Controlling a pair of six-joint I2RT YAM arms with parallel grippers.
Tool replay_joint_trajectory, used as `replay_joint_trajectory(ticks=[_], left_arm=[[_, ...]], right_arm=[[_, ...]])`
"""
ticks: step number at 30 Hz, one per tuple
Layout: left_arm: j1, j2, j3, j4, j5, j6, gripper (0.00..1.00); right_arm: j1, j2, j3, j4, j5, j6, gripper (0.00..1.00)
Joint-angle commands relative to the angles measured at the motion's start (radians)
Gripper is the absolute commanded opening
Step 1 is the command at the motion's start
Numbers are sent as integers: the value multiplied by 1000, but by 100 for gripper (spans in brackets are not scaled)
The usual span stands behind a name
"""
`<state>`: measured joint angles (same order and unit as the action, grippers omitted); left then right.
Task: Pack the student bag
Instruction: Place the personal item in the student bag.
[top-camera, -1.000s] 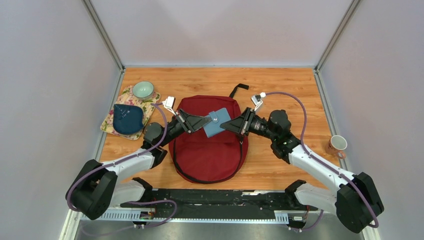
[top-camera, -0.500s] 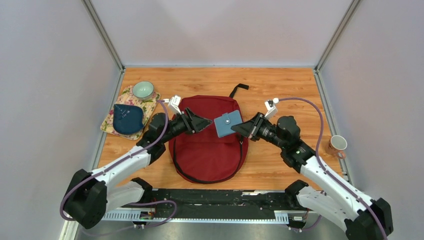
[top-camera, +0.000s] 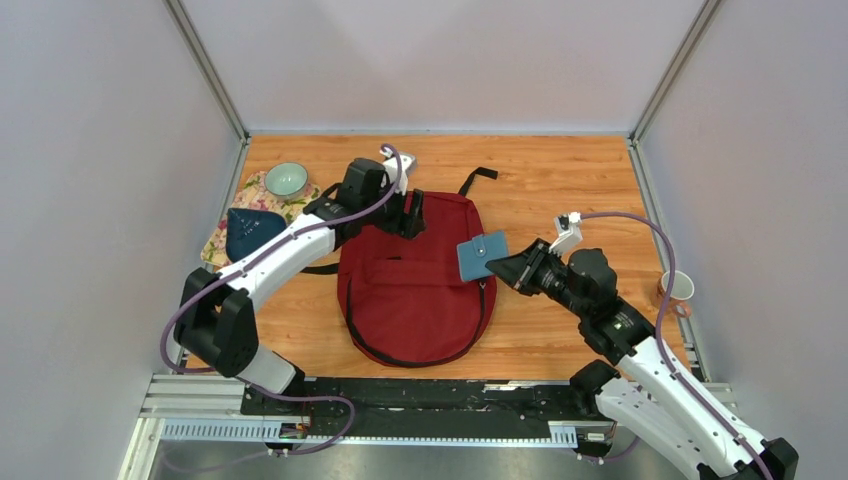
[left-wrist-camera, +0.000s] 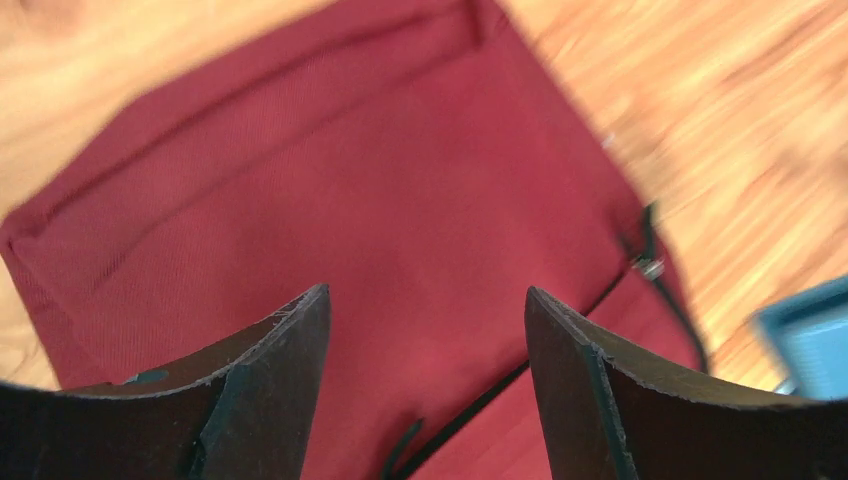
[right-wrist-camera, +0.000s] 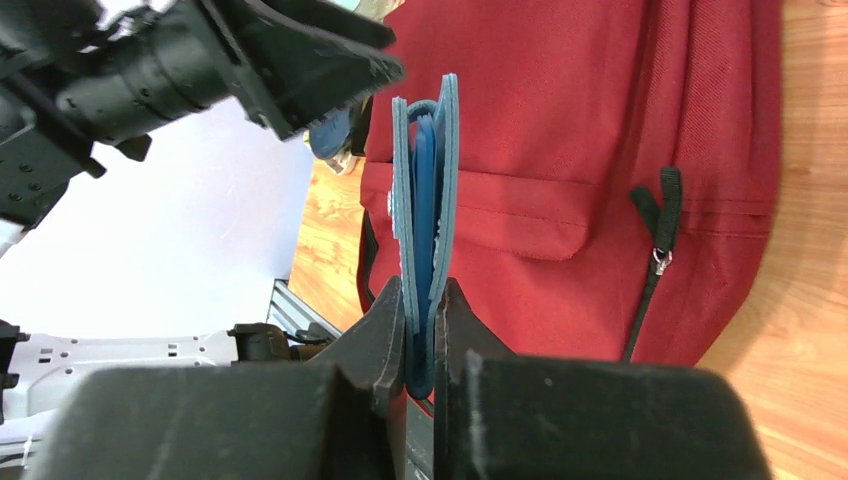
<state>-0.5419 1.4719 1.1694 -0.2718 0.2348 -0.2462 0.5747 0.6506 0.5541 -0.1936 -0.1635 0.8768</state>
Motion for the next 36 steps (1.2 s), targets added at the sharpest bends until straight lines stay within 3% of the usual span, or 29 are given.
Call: replay_joint_trajectory(ticks=[1,26,36], left_arm=[[-12,48,30,-202,-58,238,78],[-73,50,-34,-355,72,443,79],[-139,-30,-157,-305,-14,420,79]], right_arm=[[-3,-35,0,-10,39,-25,0],[-9,-11,-20,6,10,-12,0],[-12,7,-28,23,-5,-7,0]])
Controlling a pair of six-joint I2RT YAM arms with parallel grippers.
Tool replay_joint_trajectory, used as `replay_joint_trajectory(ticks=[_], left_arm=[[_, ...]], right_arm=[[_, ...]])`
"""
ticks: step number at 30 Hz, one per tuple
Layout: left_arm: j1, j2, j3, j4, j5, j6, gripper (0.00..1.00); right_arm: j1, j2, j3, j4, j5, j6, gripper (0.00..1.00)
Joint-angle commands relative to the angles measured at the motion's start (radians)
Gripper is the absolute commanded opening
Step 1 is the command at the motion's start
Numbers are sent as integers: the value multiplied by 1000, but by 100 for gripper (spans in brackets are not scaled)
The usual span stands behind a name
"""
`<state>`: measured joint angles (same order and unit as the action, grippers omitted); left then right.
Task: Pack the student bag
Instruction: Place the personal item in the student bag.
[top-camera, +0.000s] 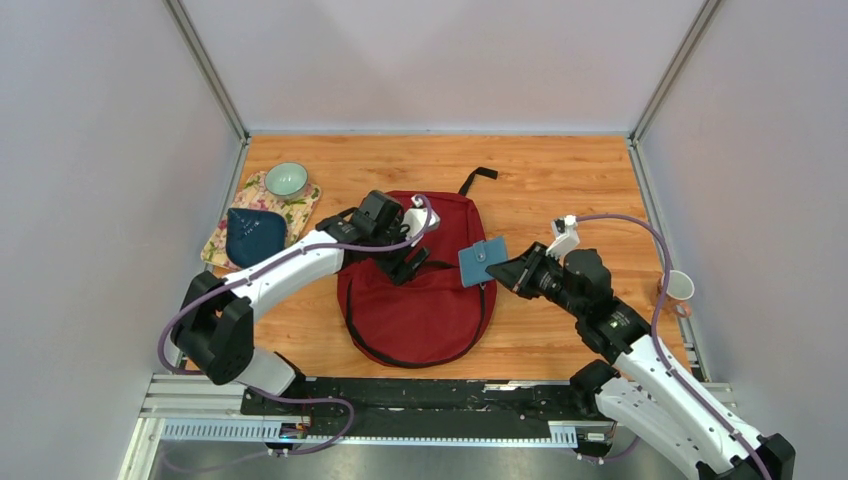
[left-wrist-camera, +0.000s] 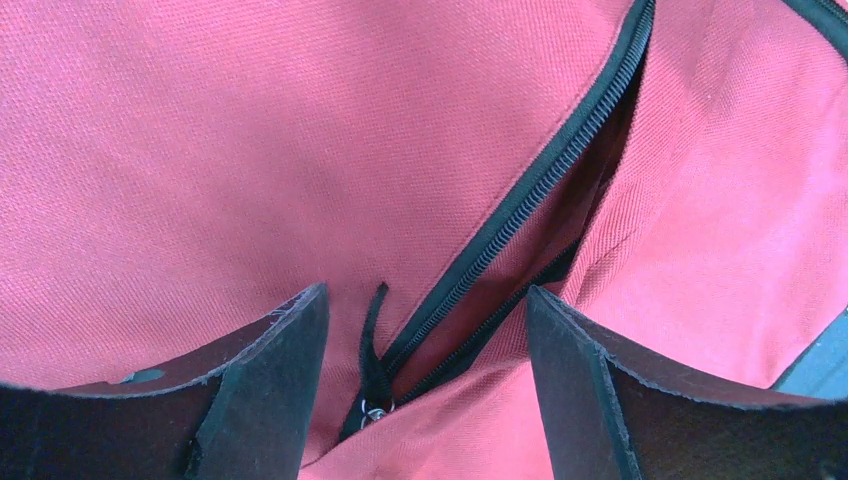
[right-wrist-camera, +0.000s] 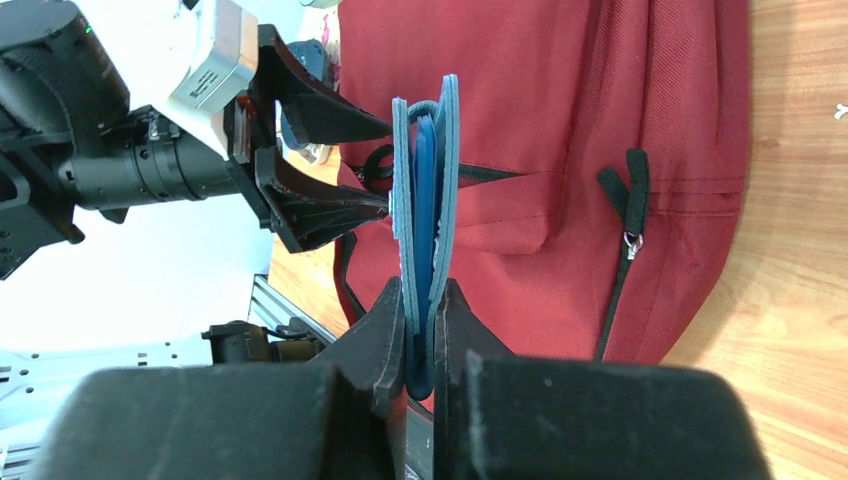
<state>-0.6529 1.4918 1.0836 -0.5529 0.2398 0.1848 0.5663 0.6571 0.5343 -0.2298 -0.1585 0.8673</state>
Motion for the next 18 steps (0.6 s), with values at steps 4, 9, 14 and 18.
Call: replay_joint_trajectory(ticks=[4,9,14,18], left_arm=[[-48,-79,-137,56,-123,-57,79],[-54,-108,-191,192,-236,-131,76],[-54,-126,-194,281,-341,-160,65],[-53,-142,-189,320,-362,-173,46]], right_arm=[[-6,10,-14,66,-12,7,0],[-6,13,-17,75,-18,10,0],[-6,6,-22,76,-22,13,0],[-6,4,-25,78,-29,19,0]])
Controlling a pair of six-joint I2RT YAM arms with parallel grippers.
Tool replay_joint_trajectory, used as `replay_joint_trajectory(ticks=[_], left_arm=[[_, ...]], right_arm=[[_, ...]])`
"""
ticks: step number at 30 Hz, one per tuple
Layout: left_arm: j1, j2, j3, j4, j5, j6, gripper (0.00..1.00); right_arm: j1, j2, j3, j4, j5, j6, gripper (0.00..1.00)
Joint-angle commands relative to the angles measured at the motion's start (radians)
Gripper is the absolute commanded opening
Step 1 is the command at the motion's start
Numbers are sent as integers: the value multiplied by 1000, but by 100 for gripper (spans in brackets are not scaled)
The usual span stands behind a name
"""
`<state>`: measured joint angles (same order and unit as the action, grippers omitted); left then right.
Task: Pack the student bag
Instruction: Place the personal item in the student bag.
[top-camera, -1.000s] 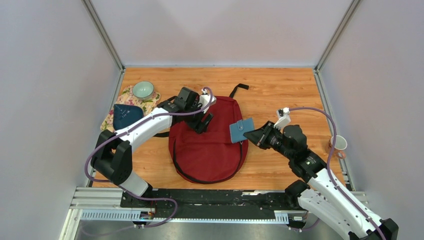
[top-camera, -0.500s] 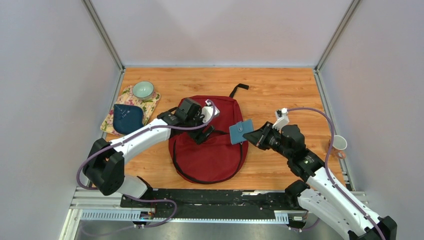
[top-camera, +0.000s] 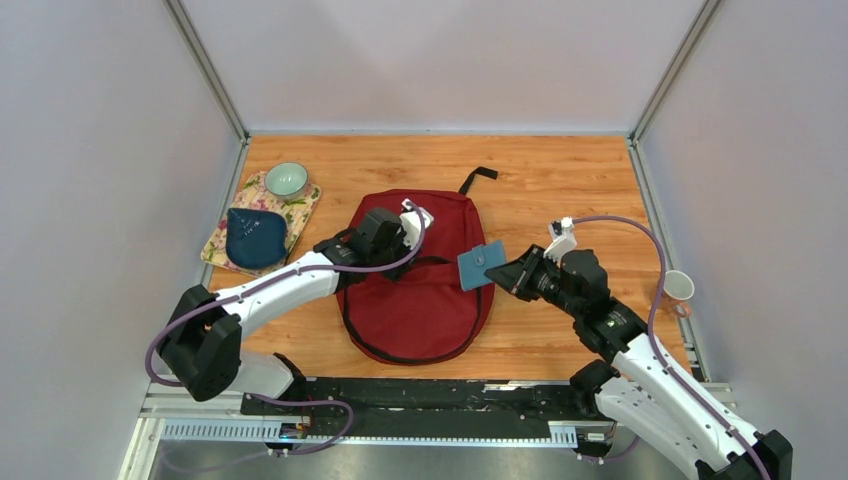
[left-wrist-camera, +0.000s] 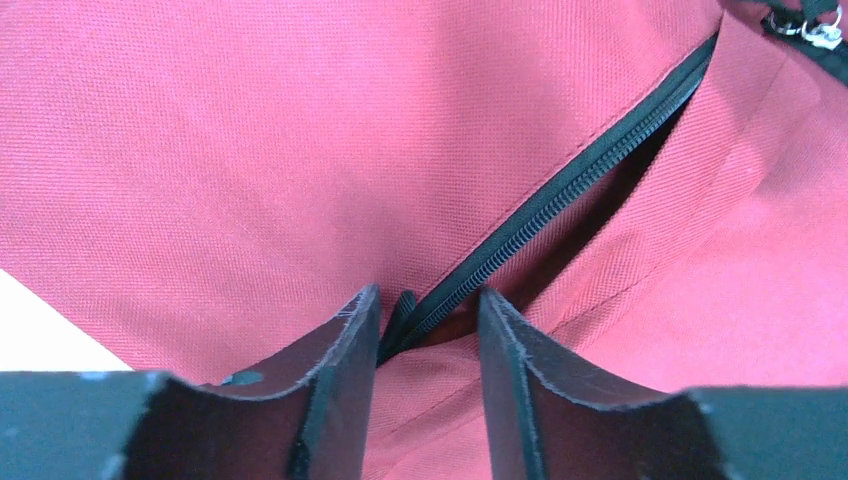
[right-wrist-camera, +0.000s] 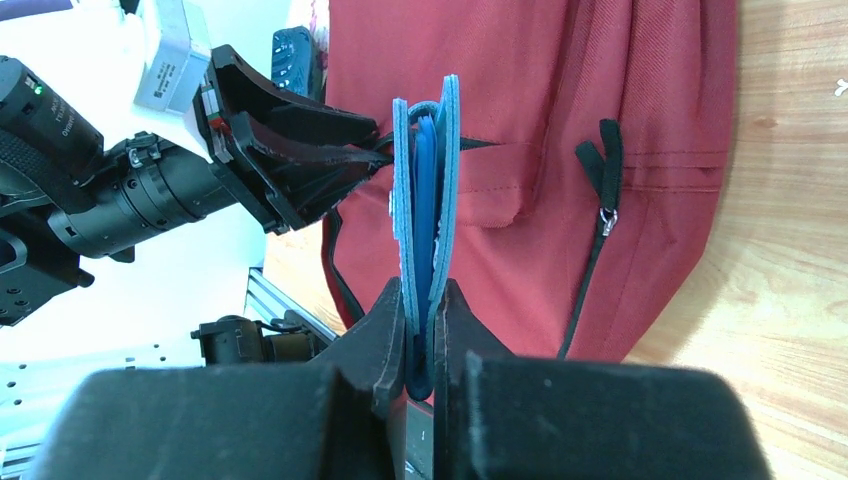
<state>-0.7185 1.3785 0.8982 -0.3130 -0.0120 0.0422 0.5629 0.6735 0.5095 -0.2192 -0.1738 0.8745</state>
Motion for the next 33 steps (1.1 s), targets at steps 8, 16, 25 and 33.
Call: replay_joint_trajectory(ticks=[8,16,25,33], left_arm=[[11,-38,5,101,-92,-36,28],[11,-50,41,101,-49,-90,0],[13,-76,84,120,83,-235,0],[7,-73,126,112,96,-350,0]], right_arm=[[-3,-6,-28,106,-64,52,0],[-3,32,-69,211,-157,139,0],[2,211,-89,486,-303,291,0],[66,429,-95,763,-359,415,0]])
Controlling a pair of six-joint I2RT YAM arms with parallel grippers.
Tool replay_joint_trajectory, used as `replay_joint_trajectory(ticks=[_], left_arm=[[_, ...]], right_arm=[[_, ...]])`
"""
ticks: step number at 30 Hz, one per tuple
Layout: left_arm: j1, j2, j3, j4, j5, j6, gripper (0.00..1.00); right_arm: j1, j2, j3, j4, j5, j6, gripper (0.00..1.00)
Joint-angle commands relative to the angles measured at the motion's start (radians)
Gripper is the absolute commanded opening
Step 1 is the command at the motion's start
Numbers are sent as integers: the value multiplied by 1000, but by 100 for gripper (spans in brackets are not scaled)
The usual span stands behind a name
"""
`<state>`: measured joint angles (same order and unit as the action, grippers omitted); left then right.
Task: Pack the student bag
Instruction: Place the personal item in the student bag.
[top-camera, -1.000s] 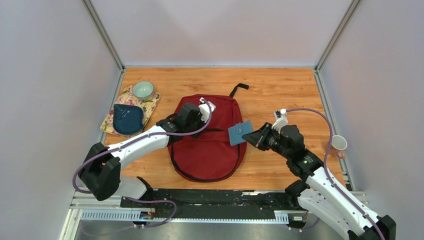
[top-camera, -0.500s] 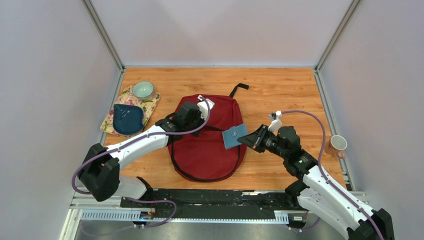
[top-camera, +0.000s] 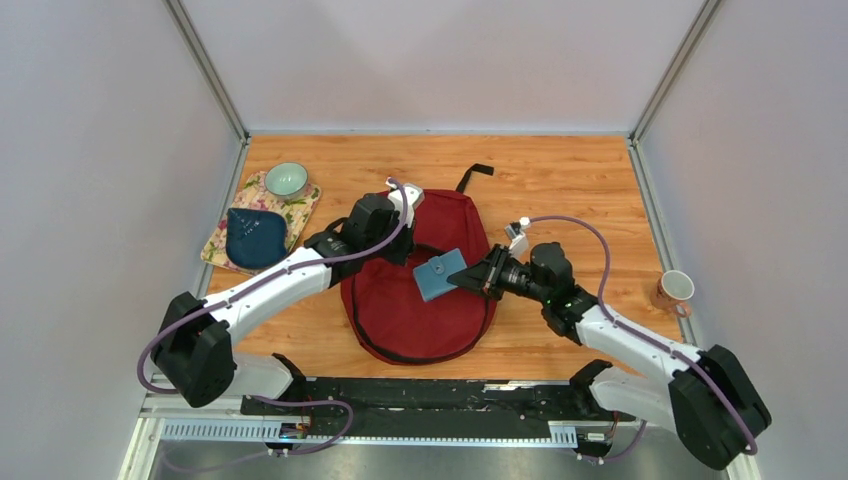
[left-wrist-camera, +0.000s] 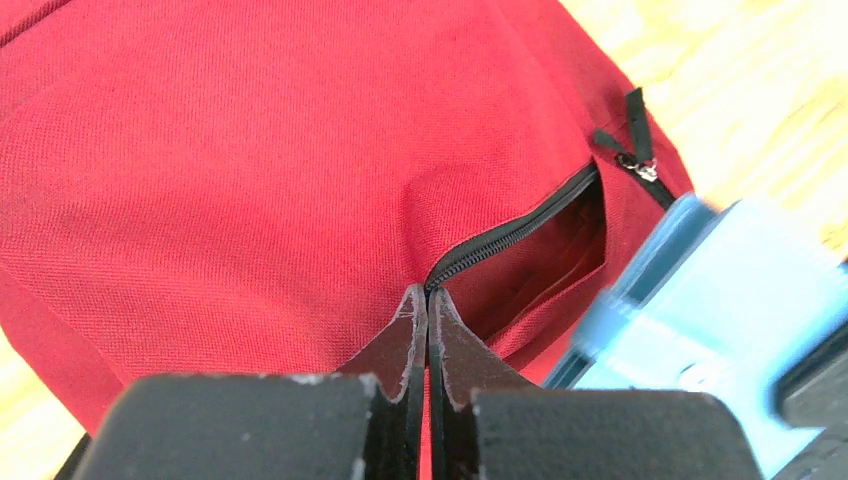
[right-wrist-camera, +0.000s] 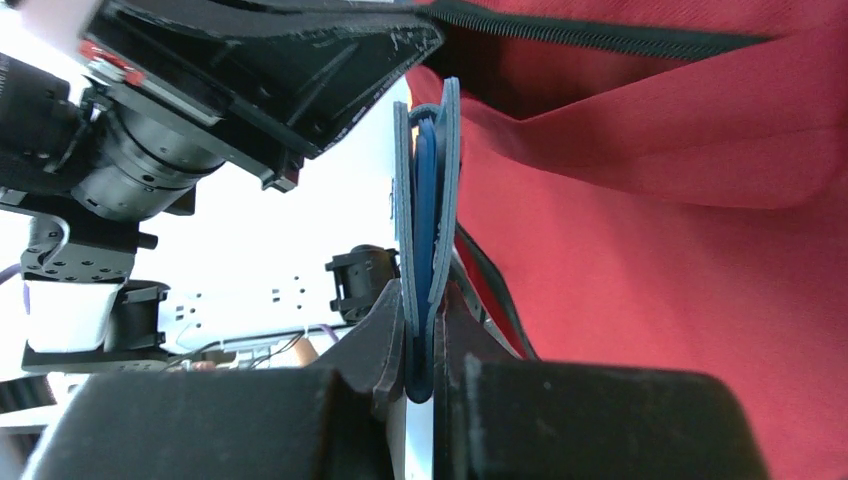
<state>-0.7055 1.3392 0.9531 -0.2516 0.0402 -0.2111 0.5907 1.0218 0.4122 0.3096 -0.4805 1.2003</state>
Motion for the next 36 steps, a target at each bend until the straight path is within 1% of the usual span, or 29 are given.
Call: replay_joint_trajectory(ticks=[1,2,8,13,17,21,26,30,33,36], left_arm=[[-9,-32,76,46,44,-106,0],[-11,-29,85,41,38,-123,0],[-29,-72,56,51,26,-174,0],[-31,-123,35,32,13,-168,0],[-31,-166,-2,40,17,-155,0],[-29,-181,-16,28,38,-131,0],[-29,-179,-28,26,69,-117,0],[-29,-189,-40,34,63,-114,0],[-31,-190,-40,23,44,-103,0],[-31,-192,-40,23,33,-93,0]], right_arm=[[46,104,-4,259,-53,105,0],[50,125,-7,314,-55,126,0],[57,287,-3,474,-72,192,0],[52,415,25,582,-93,229,0],[11,500,25,673,-93,269,0],[-37,523,33,710,-101,285,0],[-72,521,66,684,-106,274,0],[-83,529,80,698,-104,281,0],[-97,534,73,744,-115,309,0],[-109,529,68,737,-127,317,0]])
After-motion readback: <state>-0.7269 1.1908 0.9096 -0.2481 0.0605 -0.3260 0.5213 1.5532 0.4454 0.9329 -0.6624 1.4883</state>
